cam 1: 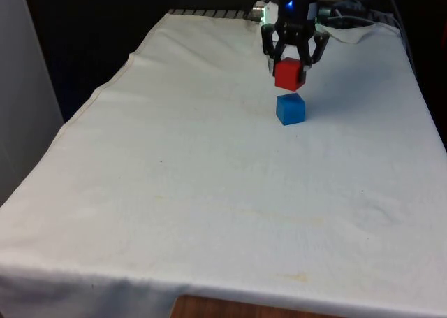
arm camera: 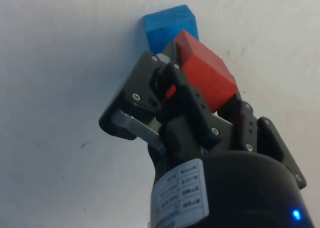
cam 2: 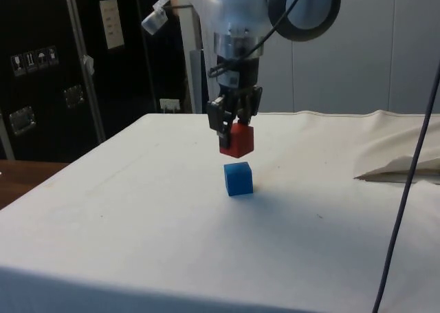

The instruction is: Stack the two cubes.

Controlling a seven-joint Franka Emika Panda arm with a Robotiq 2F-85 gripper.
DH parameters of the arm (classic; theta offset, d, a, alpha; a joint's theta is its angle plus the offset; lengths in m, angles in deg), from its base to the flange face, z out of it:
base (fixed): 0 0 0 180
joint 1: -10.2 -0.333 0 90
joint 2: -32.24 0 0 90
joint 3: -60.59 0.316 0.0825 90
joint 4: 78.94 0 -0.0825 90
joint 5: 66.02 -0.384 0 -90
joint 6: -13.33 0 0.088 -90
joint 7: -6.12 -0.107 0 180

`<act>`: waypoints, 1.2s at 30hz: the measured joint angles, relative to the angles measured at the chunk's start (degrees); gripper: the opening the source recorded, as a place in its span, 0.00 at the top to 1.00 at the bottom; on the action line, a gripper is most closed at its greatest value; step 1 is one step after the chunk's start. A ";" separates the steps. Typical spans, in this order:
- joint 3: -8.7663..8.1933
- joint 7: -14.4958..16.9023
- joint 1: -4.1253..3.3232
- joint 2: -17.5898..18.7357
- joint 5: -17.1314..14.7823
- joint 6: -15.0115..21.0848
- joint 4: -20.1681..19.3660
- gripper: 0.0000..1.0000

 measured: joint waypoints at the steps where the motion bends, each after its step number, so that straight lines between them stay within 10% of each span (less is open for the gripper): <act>1: 0.00 0.00 0.00 0.23 -0.17 0.57 -0.17 0.96; 36: 0.06 0.00 0.17 5.73 -1.20 4.47 1.20 0.96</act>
